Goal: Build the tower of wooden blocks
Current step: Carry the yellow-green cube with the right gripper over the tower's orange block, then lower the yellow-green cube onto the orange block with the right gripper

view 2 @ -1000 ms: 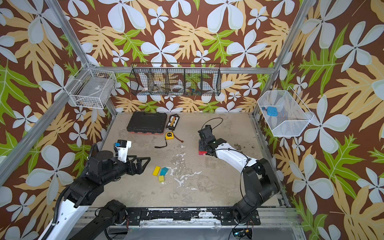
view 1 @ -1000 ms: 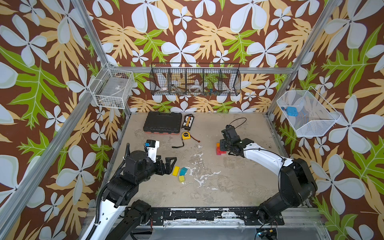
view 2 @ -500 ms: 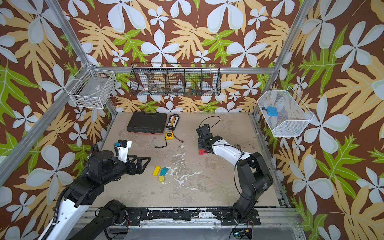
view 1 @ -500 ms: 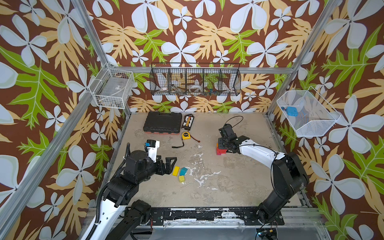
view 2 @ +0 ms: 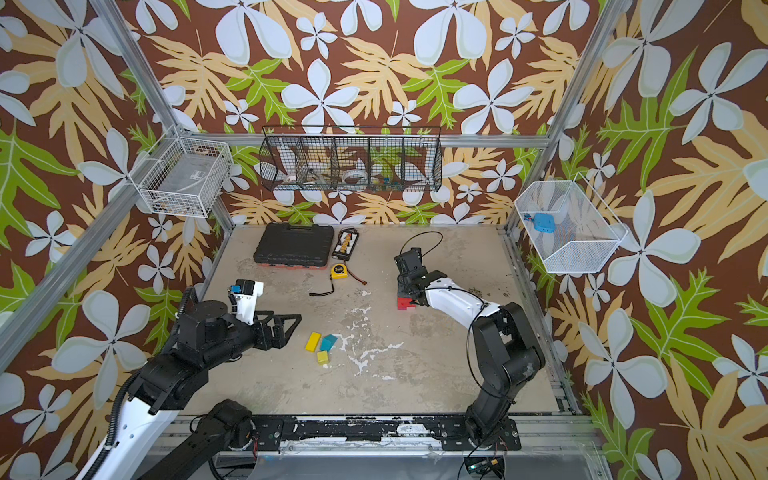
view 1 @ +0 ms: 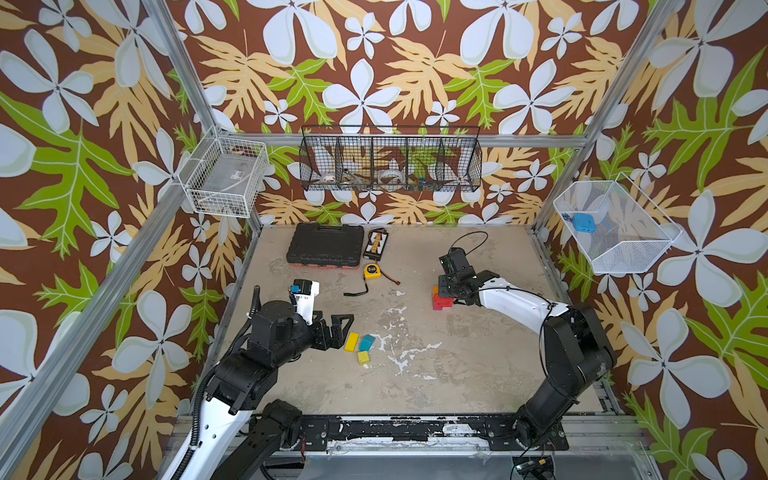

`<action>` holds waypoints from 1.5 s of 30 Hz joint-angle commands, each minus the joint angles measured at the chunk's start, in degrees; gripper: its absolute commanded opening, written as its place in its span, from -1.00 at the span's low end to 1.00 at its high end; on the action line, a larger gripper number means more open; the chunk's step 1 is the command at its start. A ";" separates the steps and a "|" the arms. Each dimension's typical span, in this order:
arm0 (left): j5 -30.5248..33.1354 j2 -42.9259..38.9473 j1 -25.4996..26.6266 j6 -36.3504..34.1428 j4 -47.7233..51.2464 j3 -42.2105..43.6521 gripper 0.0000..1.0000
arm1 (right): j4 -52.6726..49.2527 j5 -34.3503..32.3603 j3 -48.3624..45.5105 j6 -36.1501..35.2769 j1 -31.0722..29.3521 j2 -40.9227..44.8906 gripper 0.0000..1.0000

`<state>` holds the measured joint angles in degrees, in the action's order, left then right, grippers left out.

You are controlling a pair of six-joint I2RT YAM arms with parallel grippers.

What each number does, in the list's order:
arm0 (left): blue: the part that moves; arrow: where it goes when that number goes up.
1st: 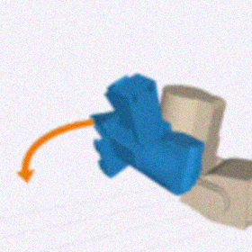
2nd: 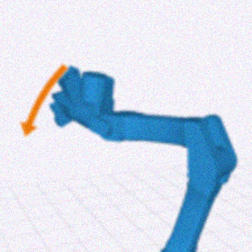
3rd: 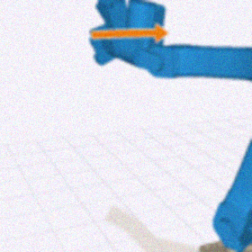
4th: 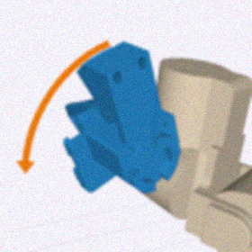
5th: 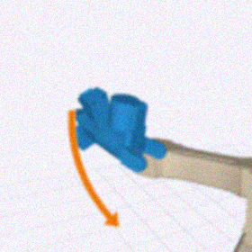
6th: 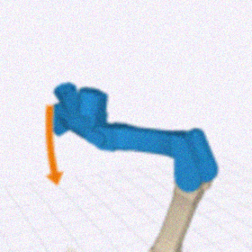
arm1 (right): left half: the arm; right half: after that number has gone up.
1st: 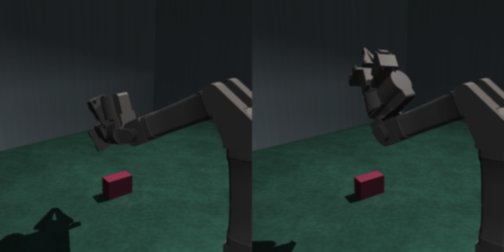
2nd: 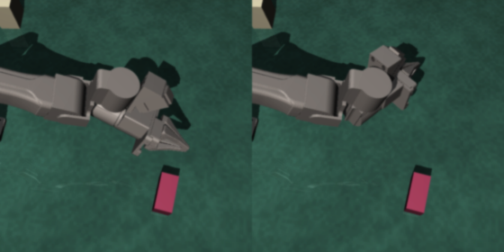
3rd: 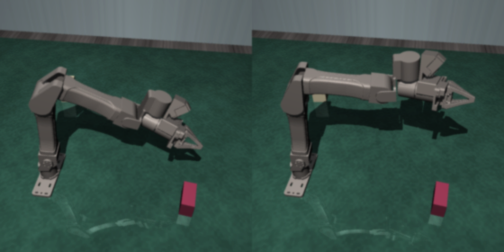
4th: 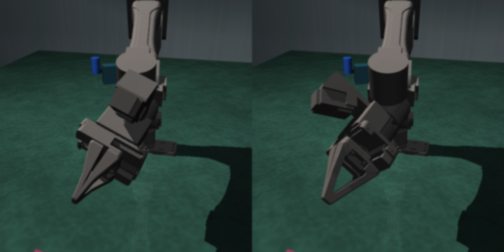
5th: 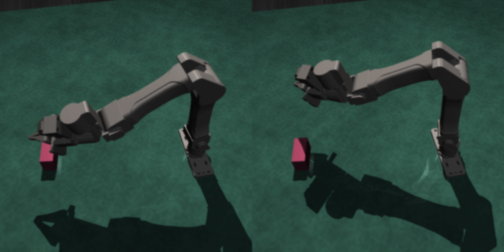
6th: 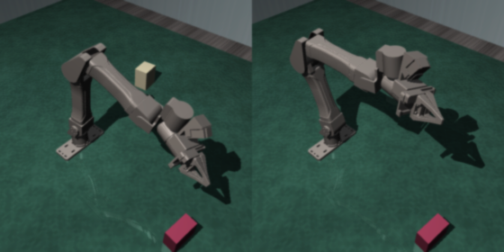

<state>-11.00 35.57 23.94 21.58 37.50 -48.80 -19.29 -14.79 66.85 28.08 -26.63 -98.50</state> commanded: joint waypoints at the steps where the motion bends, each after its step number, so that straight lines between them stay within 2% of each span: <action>1: -0.26 -0.12 -0.03 0.04 -0.40 -0.13 1.00 | 0.39 -0.16 0.10 -0.21 0.08 -0.36 -0.81; 13: -0.32 -0.15 0.01 0.04 -0.43 -0.15 1.00 | 0.28 -0.13 0.83 -0.30 0.27 -1.63 -0.73; 20: -0.25 -0.24 -0.04 0.04 -0.41 -0.14 1.00 | 0.26 -0.08 0.61 -0.21 0.35 -1.48 -0.57; 45: -0.25 -0.46 -0.04 0.04 -0.41 -0.16 1.00 | 0.65 0.28 0.49 -0.04 0.36 -1.86 -0.29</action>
<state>-11.00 35.22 23.94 21.58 37.50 -48.80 -19.27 -14.48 67.35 28.08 -26.26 -100.42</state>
